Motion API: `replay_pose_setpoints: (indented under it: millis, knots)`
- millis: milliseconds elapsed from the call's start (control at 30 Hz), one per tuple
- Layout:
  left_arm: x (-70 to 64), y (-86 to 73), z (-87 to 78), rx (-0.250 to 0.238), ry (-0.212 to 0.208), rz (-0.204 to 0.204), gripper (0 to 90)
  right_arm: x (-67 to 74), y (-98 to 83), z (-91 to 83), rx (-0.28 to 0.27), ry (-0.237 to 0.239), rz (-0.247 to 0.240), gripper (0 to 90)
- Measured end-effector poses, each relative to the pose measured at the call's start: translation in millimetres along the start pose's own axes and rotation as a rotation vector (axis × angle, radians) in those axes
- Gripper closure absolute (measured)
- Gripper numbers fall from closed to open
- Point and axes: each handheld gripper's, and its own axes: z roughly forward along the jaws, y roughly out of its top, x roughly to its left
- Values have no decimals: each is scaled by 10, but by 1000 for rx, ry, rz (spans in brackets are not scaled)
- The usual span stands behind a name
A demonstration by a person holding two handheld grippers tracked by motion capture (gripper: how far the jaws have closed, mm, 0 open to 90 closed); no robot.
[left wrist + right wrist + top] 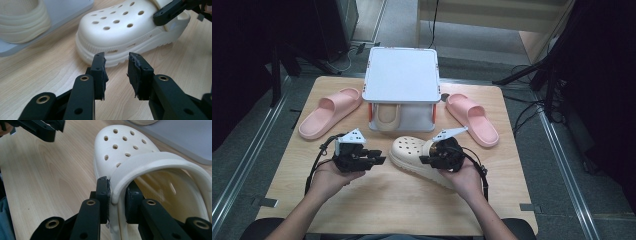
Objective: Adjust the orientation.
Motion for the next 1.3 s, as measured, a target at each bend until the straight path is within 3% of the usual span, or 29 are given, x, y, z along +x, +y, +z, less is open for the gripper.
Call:
replay_pose_setpoints:
  millis: [233, 400, 533, 667, 833, 1033, 1300]
  knots:
    - [-13, -6, 102, 21, 2, 12, 670, 57, 0, 148, -4, 40, -2, 773]
    - [3, -7, 148, 23, 7, 0, 667, 80, -16, 193, 17, 43, -26, 742]
    - [17, -10, 186, 35, 10, -6, 675, 57, -21, 109, -8, 71, -16, 647]
    - [26, -12, 194, 33, 20, -9, 675, 21, -64, -51, -20, 78, -18, 653]
    - [34, -11, 205, 34, 30, -26, 694, -85, -137, -285, -53, 79, 1, 741]
    - [54, -20, 253, 19, 44, -49, 749, -258, -189, -466, -73, 36, 15, 865]
    - [54, -43, 363, 40, 37, -58, 783, -578, -154, -436, -92, -8, 43, 900]
